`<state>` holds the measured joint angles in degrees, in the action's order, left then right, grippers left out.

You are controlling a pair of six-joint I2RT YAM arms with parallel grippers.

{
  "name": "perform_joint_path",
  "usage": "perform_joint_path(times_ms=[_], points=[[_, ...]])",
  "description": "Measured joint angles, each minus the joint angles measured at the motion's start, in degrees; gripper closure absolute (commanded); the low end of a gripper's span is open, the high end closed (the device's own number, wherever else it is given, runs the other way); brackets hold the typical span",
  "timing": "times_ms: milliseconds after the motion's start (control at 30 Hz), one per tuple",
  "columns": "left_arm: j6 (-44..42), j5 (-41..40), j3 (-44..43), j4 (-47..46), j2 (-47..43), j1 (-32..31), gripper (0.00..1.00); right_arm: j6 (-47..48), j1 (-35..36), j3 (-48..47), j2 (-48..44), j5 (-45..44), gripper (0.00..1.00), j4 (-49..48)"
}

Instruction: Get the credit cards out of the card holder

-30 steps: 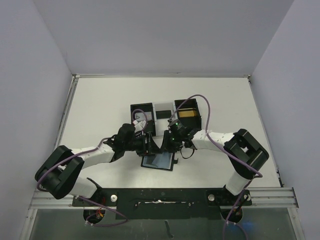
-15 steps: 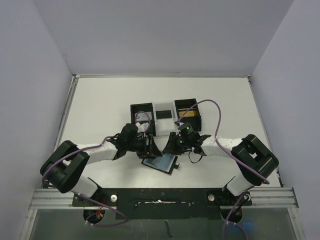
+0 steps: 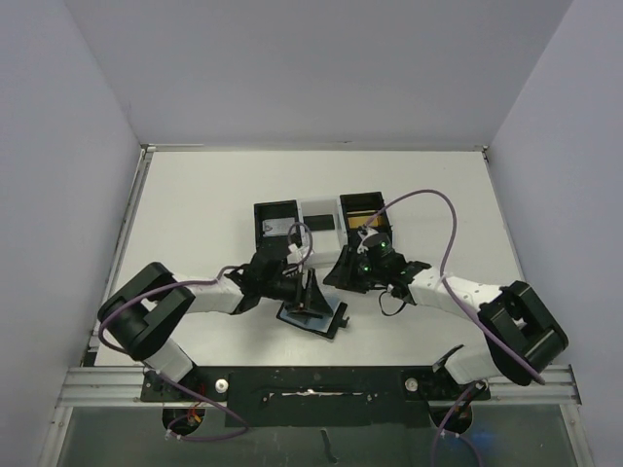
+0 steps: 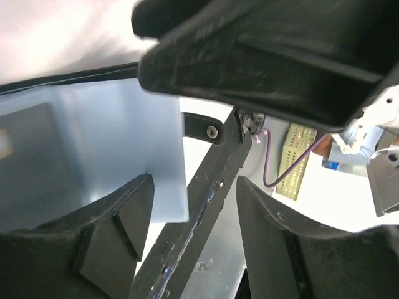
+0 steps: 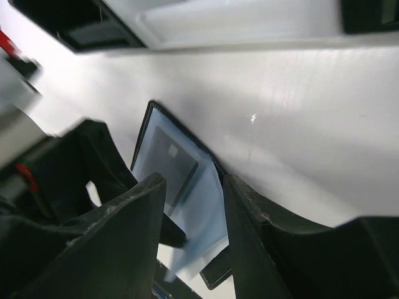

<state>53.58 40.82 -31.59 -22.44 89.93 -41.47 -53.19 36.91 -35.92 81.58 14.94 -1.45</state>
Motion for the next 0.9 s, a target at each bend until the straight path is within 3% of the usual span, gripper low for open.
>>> perform_joint_path(times_ms=[167,367,600,900], points=[[2.49,0.07,-1.31,-5.20,6.08,-4.52,0.53,-1.36,-4.46,2.03,-4.76,-0.90,0.57,1.27],[5.14,-1.86,0.70,-8.46,6.78,-4.76,0.53,-1.64,-5.66,2.51,-6.71,0.44,0.59,2.91],[-0.81,-7.63,-0.76,2.08,-0.15,-4.57,0.53,-1.79,-2.89,-1.64,-3.96,3.93,0.62,2.71],[-5.95,-11.39,0.39,11.28,-10.43,-2.47,0.53,-2.84,3.13,-8.79,8.55,7.39,0.64,2.91]])
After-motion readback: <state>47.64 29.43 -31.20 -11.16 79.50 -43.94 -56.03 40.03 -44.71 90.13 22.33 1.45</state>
